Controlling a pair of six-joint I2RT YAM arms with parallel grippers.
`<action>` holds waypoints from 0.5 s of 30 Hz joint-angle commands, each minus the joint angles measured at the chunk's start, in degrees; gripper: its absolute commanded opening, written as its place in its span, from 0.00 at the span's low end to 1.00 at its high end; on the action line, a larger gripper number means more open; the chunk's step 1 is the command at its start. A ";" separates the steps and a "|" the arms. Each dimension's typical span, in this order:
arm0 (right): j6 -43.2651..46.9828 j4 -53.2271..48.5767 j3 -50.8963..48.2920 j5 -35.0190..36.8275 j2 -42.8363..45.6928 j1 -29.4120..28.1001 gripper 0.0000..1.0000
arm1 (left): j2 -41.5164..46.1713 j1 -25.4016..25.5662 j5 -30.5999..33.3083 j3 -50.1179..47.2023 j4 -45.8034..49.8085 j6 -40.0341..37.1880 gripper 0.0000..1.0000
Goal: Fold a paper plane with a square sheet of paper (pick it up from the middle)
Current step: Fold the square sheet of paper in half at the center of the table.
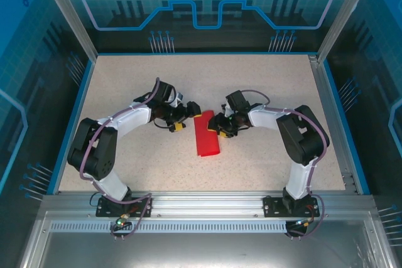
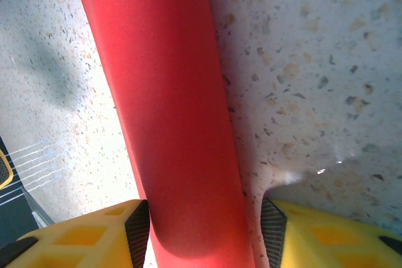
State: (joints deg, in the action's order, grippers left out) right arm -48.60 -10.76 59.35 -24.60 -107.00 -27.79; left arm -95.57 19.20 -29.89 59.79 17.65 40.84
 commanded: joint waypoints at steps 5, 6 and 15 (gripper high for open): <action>1.28 4.45 -2.22 -6.46 1.46 2.48 0.52 | -0.86 0.99 -1.62 -1.47 0.26 2.55 0.94; 1.70 4.87 -2.22 -7.10 1.47 2.61 0.54 | -1.17 1.13 -1.79 -1.43 0.03 2.82 0.93; 9.66 -2.37 4.34 -9.38 -3.15 0.87 0.56 | -3.03 2.07 -1.38 -0.46 -0.82 4.05 0.91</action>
State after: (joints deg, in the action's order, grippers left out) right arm -43.03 -9.56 60.73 -32.21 -108.09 -26.11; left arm -97.56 20.91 -29.89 58.87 16.62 43.57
